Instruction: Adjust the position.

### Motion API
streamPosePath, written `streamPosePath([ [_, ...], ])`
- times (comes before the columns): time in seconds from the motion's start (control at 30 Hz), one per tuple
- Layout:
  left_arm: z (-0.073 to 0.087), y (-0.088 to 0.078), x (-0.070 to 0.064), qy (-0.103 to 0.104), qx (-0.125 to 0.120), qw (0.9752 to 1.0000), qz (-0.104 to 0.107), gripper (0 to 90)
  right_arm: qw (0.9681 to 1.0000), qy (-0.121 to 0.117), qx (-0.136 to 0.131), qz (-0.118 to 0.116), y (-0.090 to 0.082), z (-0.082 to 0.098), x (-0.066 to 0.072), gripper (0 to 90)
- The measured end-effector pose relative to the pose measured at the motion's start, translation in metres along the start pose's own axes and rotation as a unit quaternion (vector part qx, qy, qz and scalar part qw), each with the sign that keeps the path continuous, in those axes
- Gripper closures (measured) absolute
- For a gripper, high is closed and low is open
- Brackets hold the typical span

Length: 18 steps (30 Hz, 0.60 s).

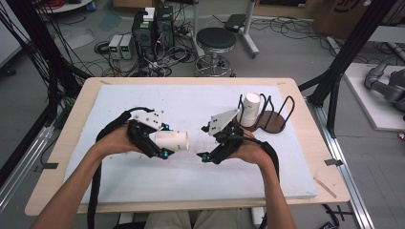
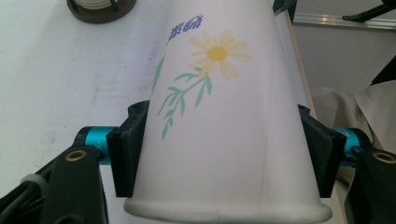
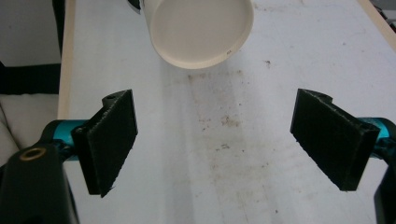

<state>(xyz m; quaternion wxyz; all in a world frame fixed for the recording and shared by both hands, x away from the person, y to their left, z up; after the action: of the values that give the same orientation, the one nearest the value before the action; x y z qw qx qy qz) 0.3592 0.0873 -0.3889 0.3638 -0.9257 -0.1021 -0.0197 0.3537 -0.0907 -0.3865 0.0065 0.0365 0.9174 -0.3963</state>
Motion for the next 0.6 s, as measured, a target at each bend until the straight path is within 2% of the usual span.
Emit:
streamPosePath([
  [0.17,0.0003,0.0022,-0.0002,0.002,0.021,0.9998,0.002,29.8,0.9995,-0.004,0.030,0.006,0.0026,0.0023,0.0006,15.1],
  [0.2,0.0008,0.0023,0.0003,0.009,0.030,0.9995,0.005,29.7,0.9994,-0.005,0.035,0.007,0.0030,0.0029,0.0007,15.1],
  [0.23,0.0007,0.0035,-0.0007,0.002,0.033,0.9994,0.003,29.8,0.9990,-0.006,0.042,0.008,0.0035,0.0038,0.0007,15.1],
  [0.3,0.0015,0.0038,0.0008,0.013,0.047,0.9988,0.002,29.7,0.9987,-0.006,0.050,0.011,0.0045,0.0049,0.0006,15.1],
  [0.43,-0.0002,0.0051,0.0002,0.010,0.055,0.9984,0.002,29.7,0.9974,-0.004,0.069,0.017,0.0066,0.0075,-0.0004,15.1],
  [0.6,0.0005,0.0071,0.0002,0.014,0.069,0.9975,0.004,29.8,0.9972,-0.008,0.073,0.015,0.0070,0.0069,-0.0004,15.1],
])
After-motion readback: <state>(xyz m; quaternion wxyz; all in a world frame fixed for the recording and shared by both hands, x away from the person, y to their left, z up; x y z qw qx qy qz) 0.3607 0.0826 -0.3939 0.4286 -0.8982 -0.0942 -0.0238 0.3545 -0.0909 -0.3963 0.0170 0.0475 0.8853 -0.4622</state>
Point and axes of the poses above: each handheld gripper's, and its own axes: y roughly forward along the jaws, z roughly out of its underside, x roughly to its left, the point moved 7 cm from there along y, roughly forward along the jaws, and after that the axes turned 9 degrees about -z, right-handed, at the moved point
